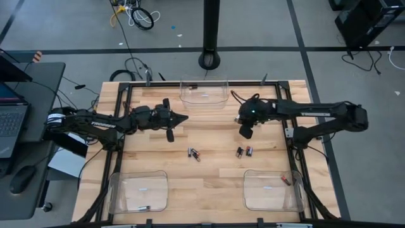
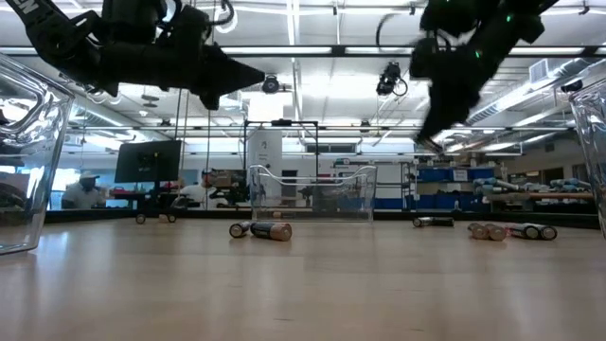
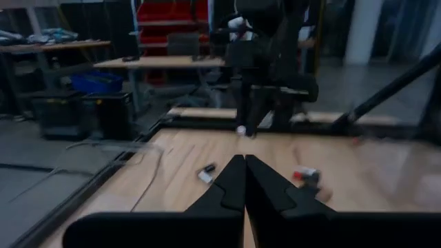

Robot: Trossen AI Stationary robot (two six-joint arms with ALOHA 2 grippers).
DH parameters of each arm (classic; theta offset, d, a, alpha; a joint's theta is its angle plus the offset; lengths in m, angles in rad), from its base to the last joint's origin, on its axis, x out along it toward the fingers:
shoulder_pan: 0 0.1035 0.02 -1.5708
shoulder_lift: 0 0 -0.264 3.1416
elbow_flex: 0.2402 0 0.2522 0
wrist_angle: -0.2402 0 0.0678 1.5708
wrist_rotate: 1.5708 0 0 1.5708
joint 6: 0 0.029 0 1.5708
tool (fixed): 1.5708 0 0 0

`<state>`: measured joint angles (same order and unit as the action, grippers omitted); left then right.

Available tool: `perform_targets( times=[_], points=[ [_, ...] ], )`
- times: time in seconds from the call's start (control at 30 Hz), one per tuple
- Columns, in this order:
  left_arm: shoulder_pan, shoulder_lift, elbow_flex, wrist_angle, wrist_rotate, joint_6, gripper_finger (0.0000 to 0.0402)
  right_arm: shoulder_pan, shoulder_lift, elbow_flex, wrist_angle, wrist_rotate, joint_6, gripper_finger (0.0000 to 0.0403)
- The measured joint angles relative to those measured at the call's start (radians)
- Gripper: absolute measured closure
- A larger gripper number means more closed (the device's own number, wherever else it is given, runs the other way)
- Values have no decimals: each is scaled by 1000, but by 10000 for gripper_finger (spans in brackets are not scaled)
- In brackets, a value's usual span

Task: Sort batteries
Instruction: Put the silver battery into the left bottom transparent bin

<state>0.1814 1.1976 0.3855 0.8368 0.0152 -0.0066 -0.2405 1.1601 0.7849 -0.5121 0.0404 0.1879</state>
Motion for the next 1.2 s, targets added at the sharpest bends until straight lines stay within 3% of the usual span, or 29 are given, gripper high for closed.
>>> perform_targets(
  times=[0.17,0.37,0.63,0.93,1.2],
  points=[
    [0,0,11,38,28,-95,389,90,-38,0,336,44,-32,347],
    [-14,9,37,35,82,-105,384,158,34,1,724,44,-113,347],
    [-59,103,119,36,83,-103,316,182,170,1,1041,43,-140,347],
    [-73,206,201,86,68,-103,223,193,192,1,1111,18,-148,347],
    [-73,208,202,155,68,-124,185,207,189,1,1112,9,-177,347]
  ],
)
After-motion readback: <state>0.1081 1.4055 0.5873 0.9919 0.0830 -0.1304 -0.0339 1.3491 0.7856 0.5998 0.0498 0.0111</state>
